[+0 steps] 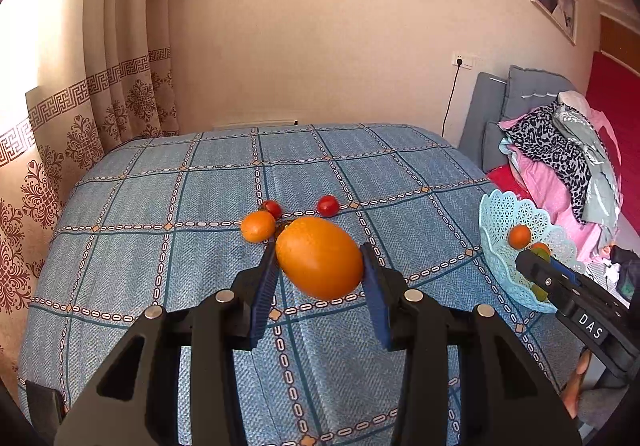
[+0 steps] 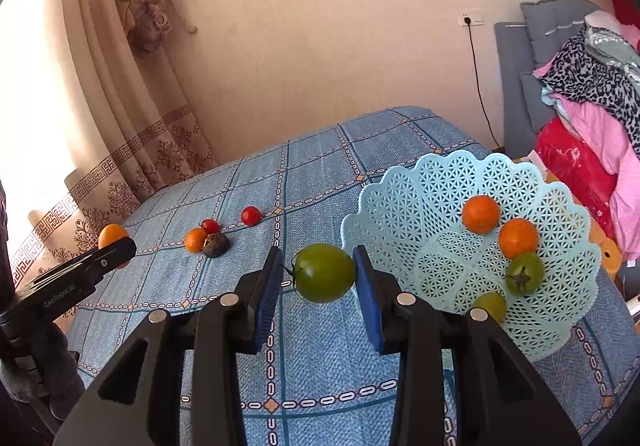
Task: Organize fruits
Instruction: 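Carry the orange in the left tool and lime in the right tool over the basket, then open the left tool to drop the orange while the right tool drops the lime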
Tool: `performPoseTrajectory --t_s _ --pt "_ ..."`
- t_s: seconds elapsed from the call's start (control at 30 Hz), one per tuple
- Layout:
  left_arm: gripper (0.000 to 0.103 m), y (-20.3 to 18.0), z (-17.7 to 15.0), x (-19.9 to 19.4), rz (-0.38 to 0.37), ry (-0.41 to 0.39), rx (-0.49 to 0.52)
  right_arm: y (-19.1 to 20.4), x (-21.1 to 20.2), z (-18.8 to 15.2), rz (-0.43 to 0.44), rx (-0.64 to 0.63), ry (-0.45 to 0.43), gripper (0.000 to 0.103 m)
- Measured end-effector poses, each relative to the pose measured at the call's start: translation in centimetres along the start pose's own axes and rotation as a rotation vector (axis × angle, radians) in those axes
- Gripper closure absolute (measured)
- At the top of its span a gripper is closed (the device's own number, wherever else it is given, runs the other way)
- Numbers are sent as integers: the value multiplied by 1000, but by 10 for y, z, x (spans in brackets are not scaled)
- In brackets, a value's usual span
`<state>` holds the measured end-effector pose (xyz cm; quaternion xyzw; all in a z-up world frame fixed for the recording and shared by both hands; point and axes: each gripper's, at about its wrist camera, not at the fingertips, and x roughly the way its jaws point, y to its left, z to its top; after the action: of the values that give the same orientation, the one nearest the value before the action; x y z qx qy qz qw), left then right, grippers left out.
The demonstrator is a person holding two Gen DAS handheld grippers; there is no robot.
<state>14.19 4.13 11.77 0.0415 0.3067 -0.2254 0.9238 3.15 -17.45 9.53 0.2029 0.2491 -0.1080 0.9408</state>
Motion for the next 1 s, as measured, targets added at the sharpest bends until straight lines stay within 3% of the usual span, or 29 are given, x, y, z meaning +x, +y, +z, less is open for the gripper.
performPoseTrajectory --t_s 0.33,1.0 --pt "61 -56 5 5 -81 -3 62 -51 -20 9 -87 65 -46 66" --pt "61 -162 14 31 -292 40 191 -104 -32 9 -210 111 -67 66"
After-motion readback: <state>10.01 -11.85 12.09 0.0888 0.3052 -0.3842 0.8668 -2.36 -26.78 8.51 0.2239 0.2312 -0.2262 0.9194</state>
